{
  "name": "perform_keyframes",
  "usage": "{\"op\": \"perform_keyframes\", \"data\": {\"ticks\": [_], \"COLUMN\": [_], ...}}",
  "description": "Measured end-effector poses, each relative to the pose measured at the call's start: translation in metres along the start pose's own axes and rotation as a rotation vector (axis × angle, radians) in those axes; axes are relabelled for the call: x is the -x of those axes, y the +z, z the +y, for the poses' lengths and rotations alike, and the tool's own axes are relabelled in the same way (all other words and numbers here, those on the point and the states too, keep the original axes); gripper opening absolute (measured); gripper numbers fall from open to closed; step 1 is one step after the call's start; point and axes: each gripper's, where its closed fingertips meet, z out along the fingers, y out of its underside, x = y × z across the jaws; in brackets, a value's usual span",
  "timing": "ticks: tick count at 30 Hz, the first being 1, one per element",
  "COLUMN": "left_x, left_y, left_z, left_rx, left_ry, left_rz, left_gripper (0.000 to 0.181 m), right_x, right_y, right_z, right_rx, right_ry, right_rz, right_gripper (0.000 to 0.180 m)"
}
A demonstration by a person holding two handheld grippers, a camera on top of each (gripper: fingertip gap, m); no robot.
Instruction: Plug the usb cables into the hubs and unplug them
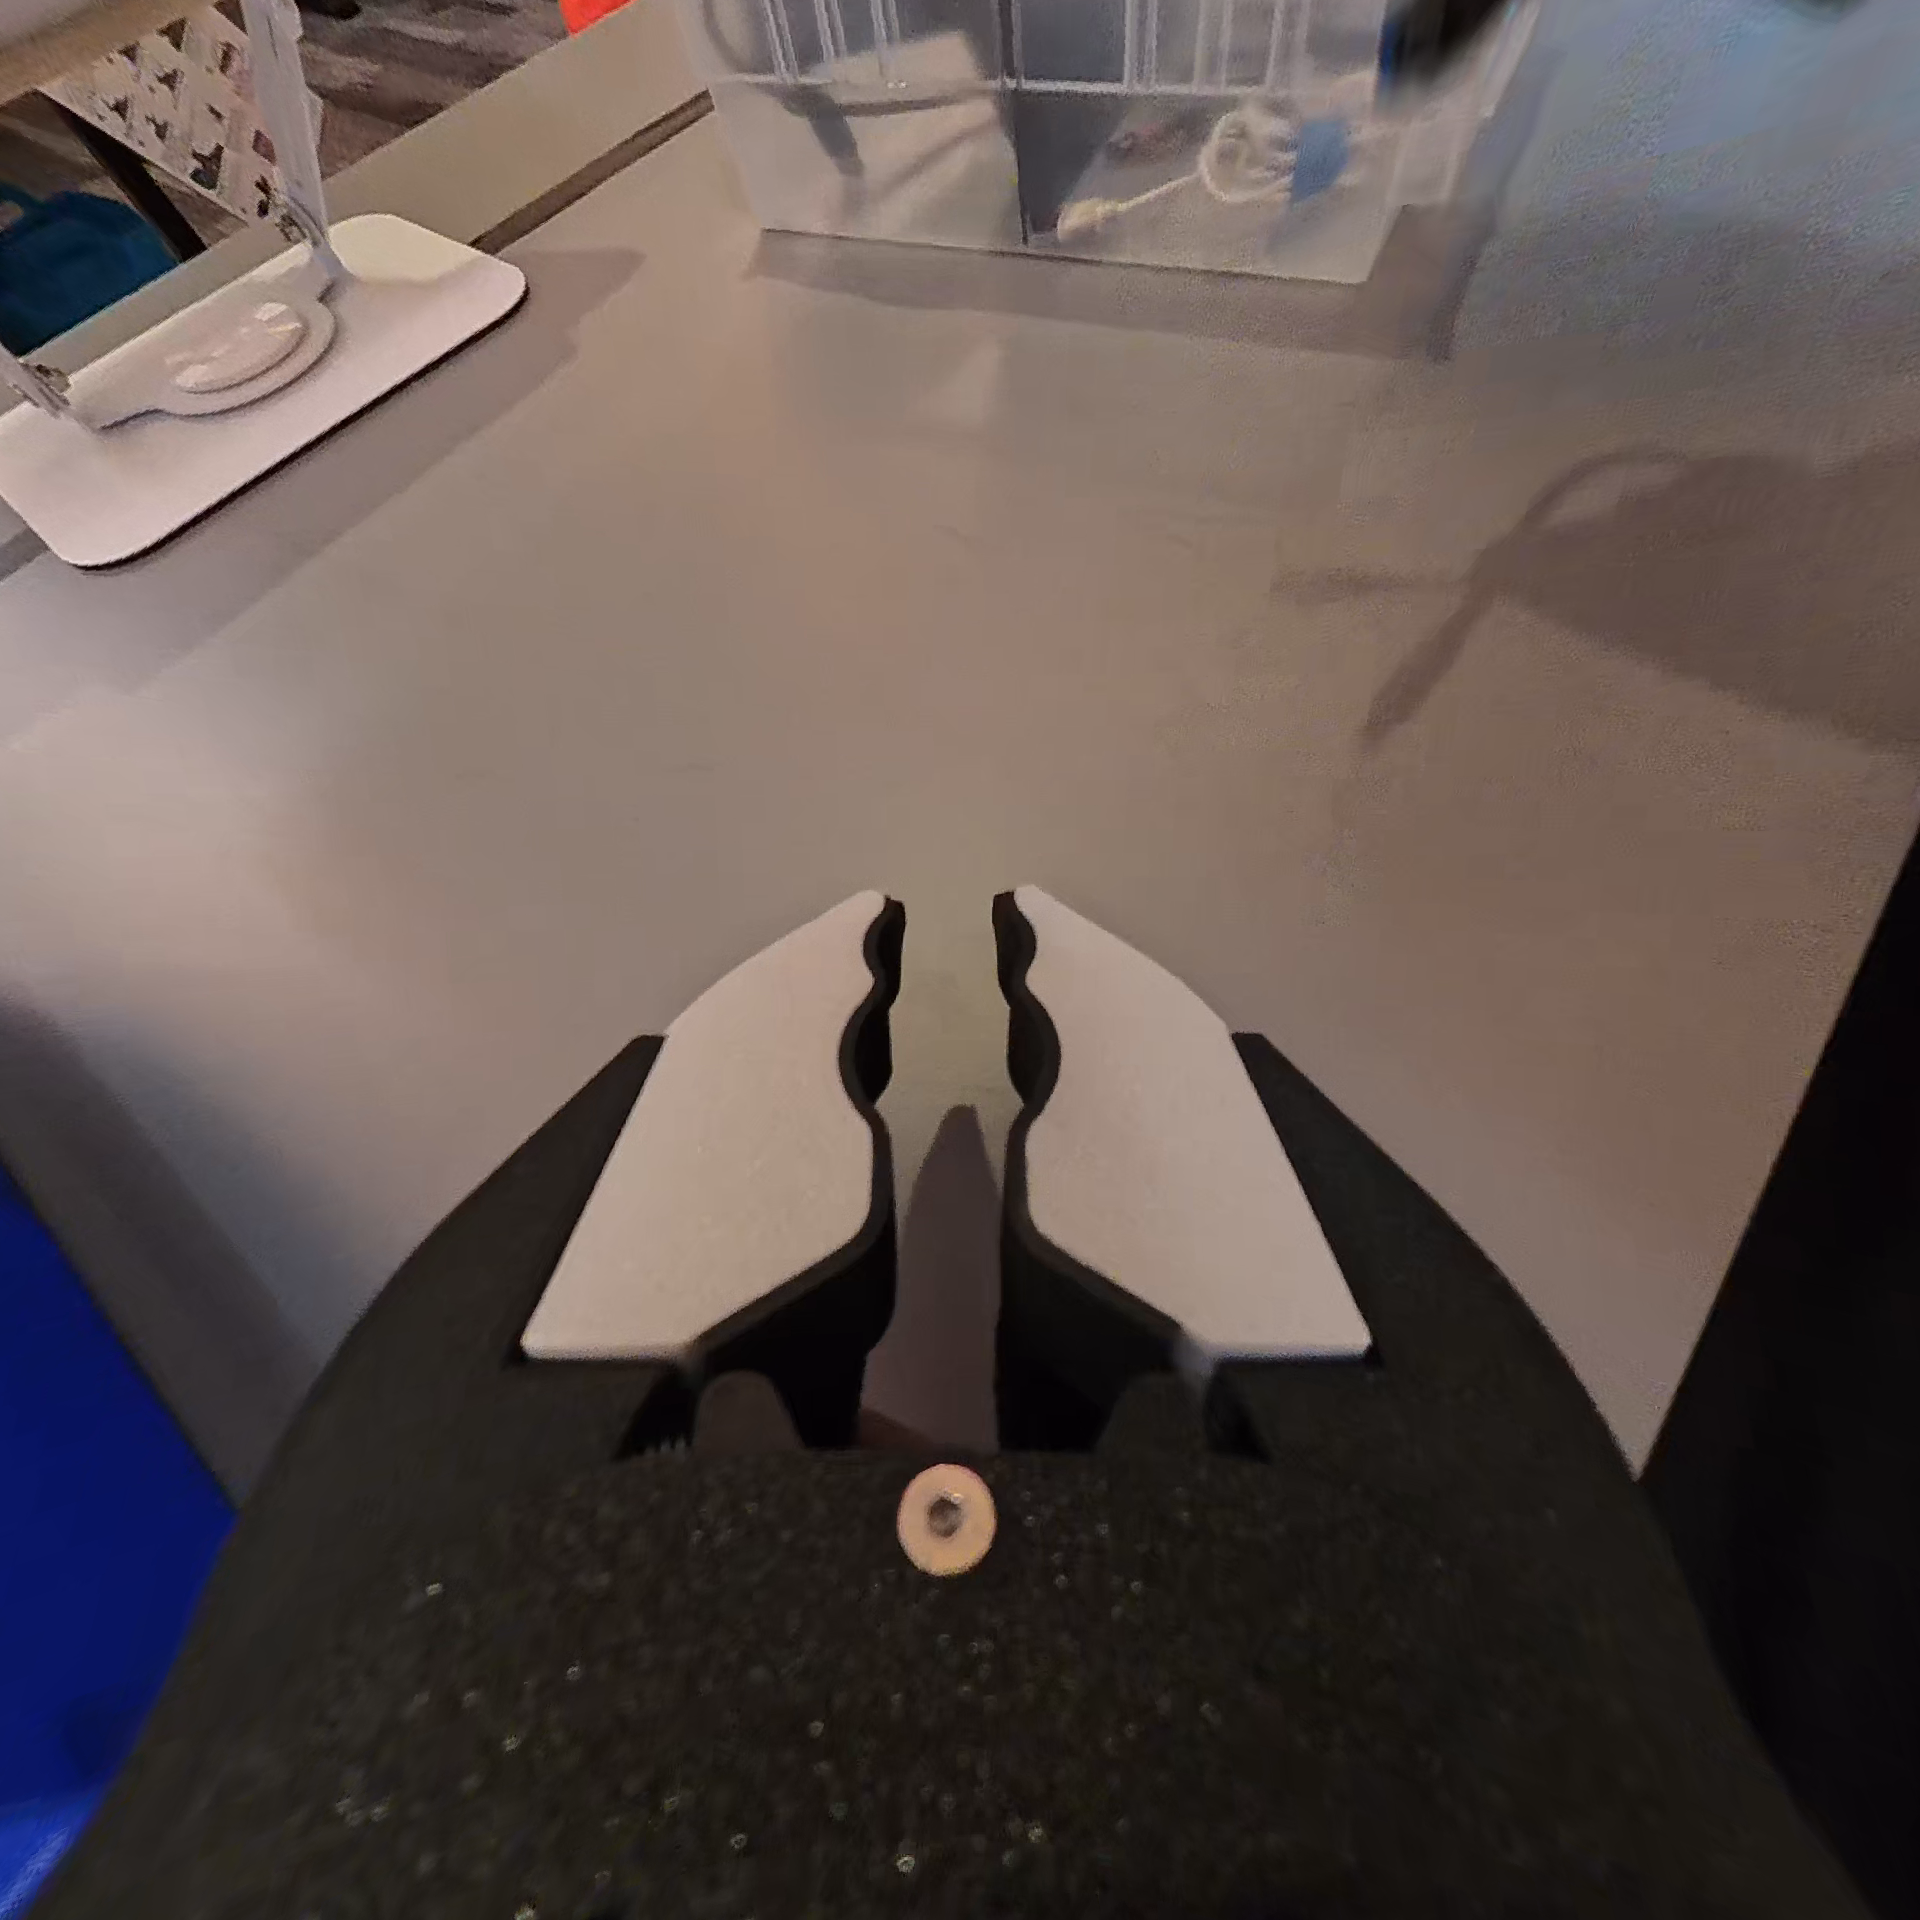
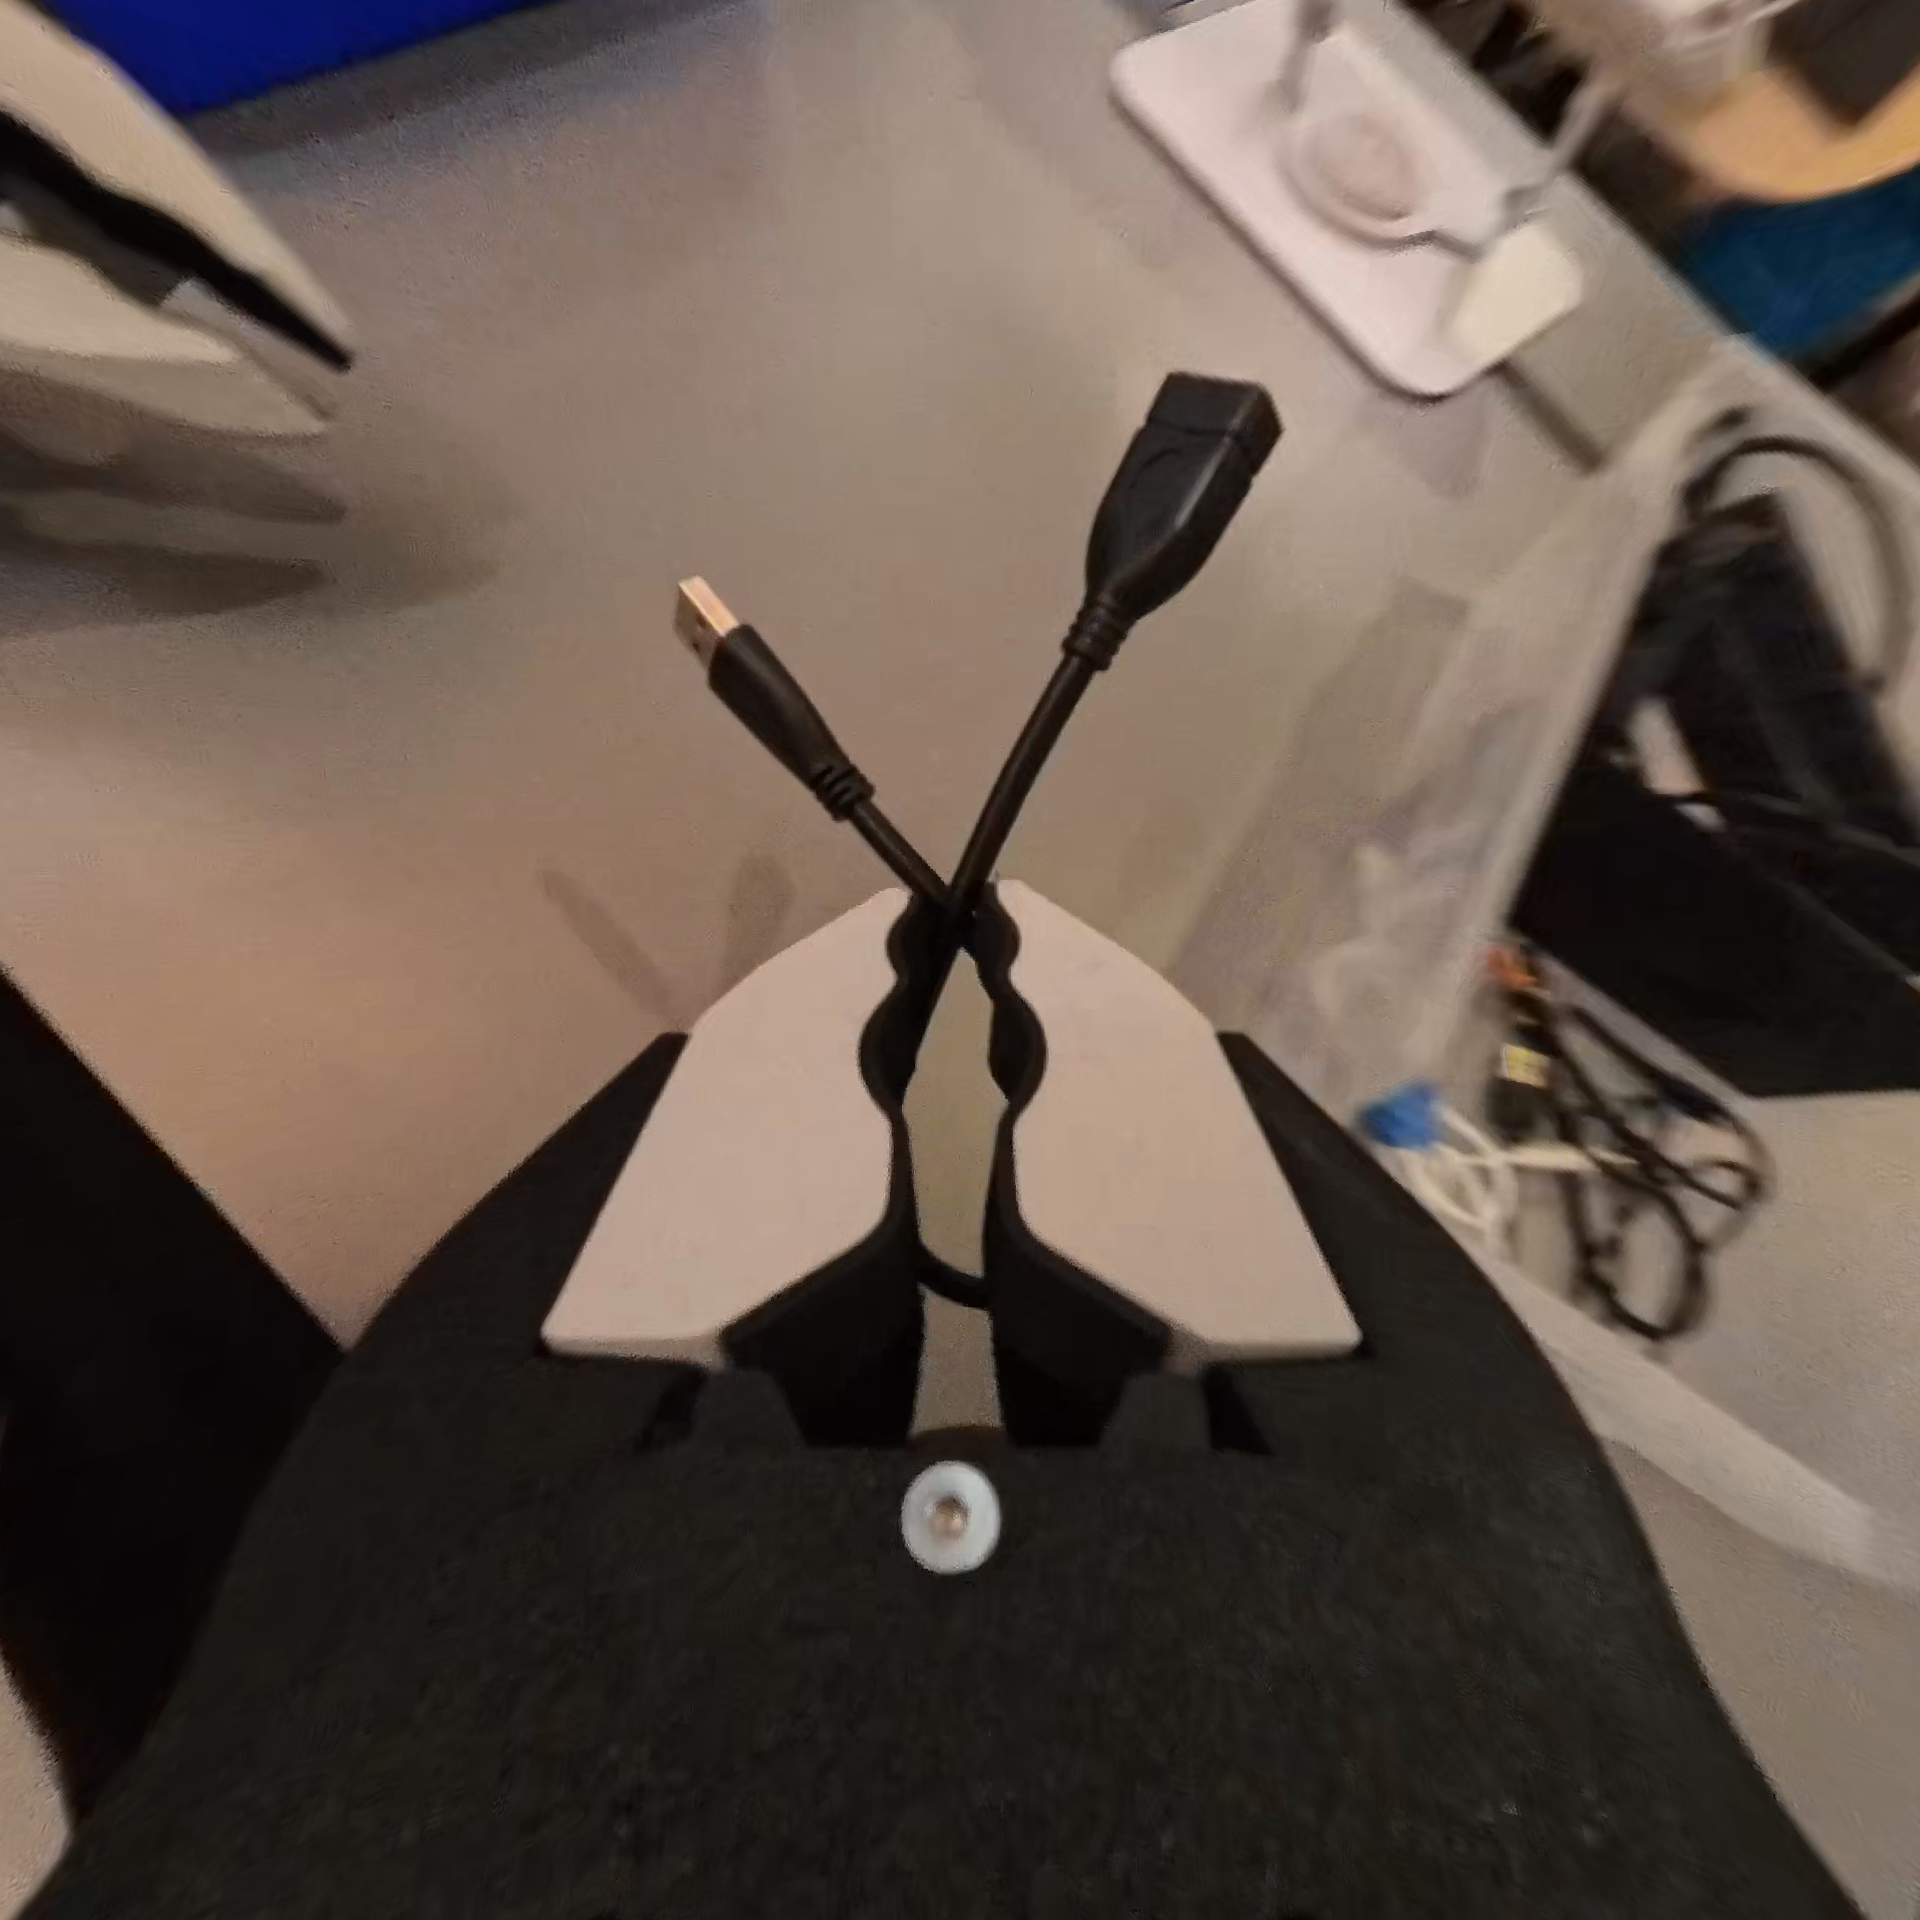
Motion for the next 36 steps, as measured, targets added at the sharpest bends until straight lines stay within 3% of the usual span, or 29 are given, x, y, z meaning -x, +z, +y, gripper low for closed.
{"op": "perform_keyframes", "data": {"ticks": [3, 6, 9, 13, 17, 19, 20, 24, 26, 31, 33, 36], "left_x": [0.000, -0.001, -0.004, -0.006, -0.004, -0.003, -0.002, 0.004, 0.009, 0.029, 0.041, 0.059], "left_y": [0.001, 0.004, 0.007, 0.008, 0.006, 0.005, 0.004, -0.002, -0.007, -0.036, -0.057, -0.096], "left_z": [0.001, 0.002, 0.002, 0.005, 0.007, 0.008, 0.008, 0.009, 0.007, -0.005, -0.003, 0.009], "left_rx": [0.005, 0.012, 0.019, 0.038, 0.042, 0.041, 0.040, 0.030, 0.014, -0.094, -0.149, -0.221], "left_ry": [0.004, 0.002, 0.005, 0.024, 0.031, 0.016, 0.011, -0.001, -0.021, -0.157, -0.223, -0.318], "left_rz": [0.002, 0.009, 0.019, 0.014, 0.001, 0.003, 0.002, -0.016, -0.039, -0.127, -0.192, -0.302], "left_gripper": [0.017, 0.017, 0.017, 0.017, 0.018, 0.018, 0.019, 0.020, 0.021, 0.022, 0.023, 0.025], "right_x": [-0.103, -0.180, -0.195, -0.180, -0.200, -0.216, -0.220, -0.227, -0.233, -0.192, -0.168, -0.137], "right_y": [-0.049, -0.061, -0.029, 0.017, 0.050, 0.051, 0.047, 0.016, -0.009, -0.054, -0.062, -0.058], "right_z": [0.008, 0.057, 0.087, 0.094, 0.115, 0.119, 0.118, 0.088, 0.073, 0.045, 0.046, 0.076], "right_rx": [0.047, 0.308, 0.481, 0.610, 0.782, 0.830, 0.828, 0.601, 0.490, 0.047, -0.162, -0.329], "right_ry": [0.057, 0.047, -0.006, -0.264, -0.455, -0.409, -0.346, -0.203, -0.135, 0.021, 0.156, 0.387], "right_rz": [0.182, 0.205, -0.003, -0.218, -0.165, -0.097, -0.087, -0.031, 0.079, 0.245, 0.289, 0.326], "right_gripper": [0.009, 0.009, 0.009, 0.009, 0.013, 0.048, 0.053, 0.052, 0.051, 0.049, 0.048, 0.051]}}
